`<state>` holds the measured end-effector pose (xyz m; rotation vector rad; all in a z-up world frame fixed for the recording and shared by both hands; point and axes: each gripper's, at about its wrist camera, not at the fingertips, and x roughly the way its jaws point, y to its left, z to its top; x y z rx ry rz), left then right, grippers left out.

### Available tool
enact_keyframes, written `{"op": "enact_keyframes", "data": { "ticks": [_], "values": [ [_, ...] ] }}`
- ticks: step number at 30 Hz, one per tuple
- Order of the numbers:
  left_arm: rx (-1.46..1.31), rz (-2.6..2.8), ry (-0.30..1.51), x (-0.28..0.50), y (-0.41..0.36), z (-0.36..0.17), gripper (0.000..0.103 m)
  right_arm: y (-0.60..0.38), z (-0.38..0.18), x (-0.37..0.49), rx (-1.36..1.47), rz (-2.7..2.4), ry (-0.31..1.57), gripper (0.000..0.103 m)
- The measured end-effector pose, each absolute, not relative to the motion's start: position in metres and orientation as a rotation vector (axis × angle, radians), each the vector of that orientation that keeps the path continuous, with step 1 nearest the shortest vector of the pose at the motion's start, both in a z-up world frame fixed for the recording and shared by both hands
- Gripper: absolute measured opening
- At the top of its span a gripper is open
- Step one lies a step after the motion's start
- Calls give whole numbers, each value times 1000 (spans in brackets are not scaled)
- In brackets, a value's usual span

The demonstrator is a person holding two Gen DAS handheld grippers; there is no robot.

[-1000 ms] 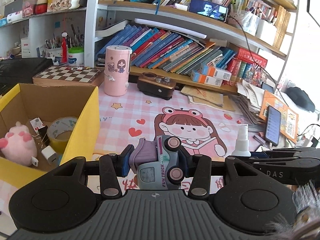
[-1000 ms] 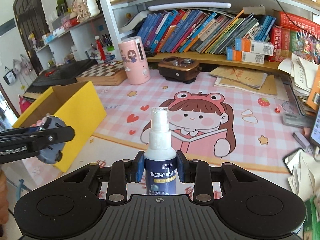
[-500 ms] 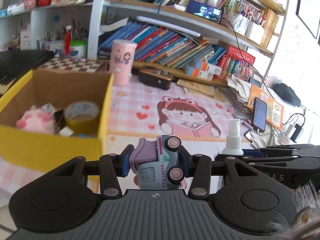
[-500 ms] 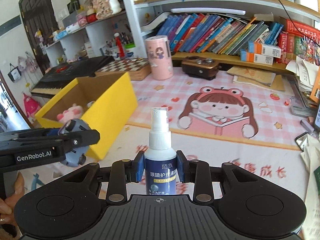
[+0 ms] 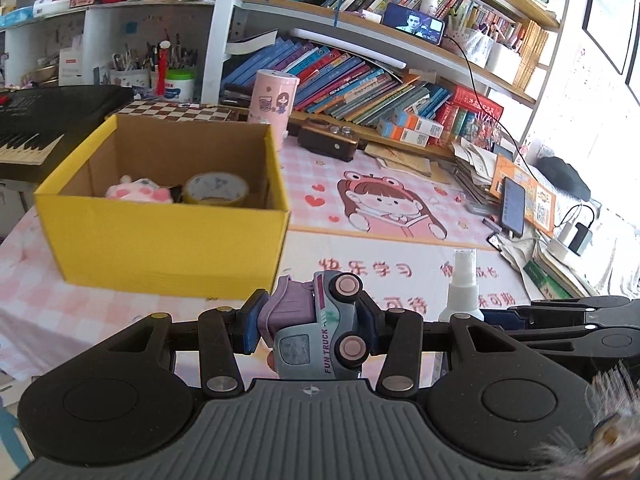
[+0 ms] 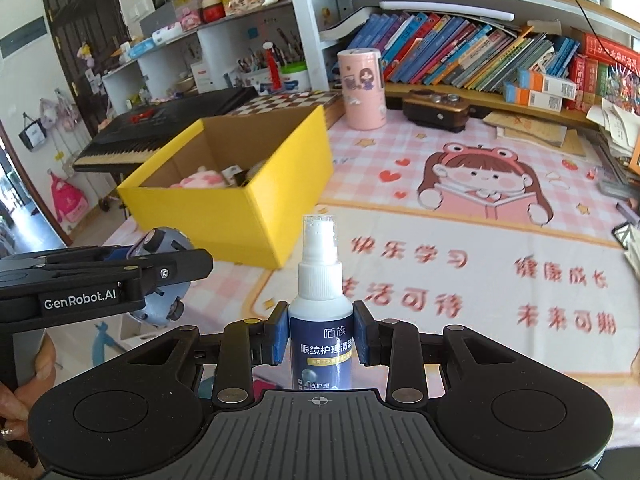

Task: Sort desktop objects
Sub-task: 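Lift and carry the truck with the left gripper while the right gripper carries the bottle toward the box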

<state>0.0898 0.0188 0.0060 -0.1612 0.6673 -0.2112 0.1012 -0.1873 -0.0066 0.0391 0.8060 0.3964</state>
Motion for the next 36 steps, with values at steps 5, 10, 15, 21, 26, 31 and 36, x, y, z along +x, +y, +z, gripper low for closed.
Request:
{"op": "enact_keyframes", "data": {
  "ticks": [5, 10, 15, 21, 26, 31, 36],
  "values": [
    [-145, -216, 676, 74, 37, 5, 43, -169, -11, 83, 56, 396, 812, 33],
    [-125, -216, 683, 60, 50, 5, 43, -152, -13, 70, 71, 405, 817, 33],
    [-123, -196, 676, 49, 65, 6, 43, -134, -12, 63, 68, 434, 817, 33],
    [-145, -152, 659, 38, 84, 9, 43, -115, -10, 61, 41, 483, 814, 33],
    [-168, -115, 644, 31, 96, 11, 43, -102, -8, 61, 14, 523, 812, 33],
    [-191, -78, 638, 27, 104, 12, 43, -92, -7, 63, -13, 565, 818, 33],
    [-214, -52, 642, 27, 108, 11, 43, -85, -6, 66, -36, 593, 823, 33]
  ]
}}
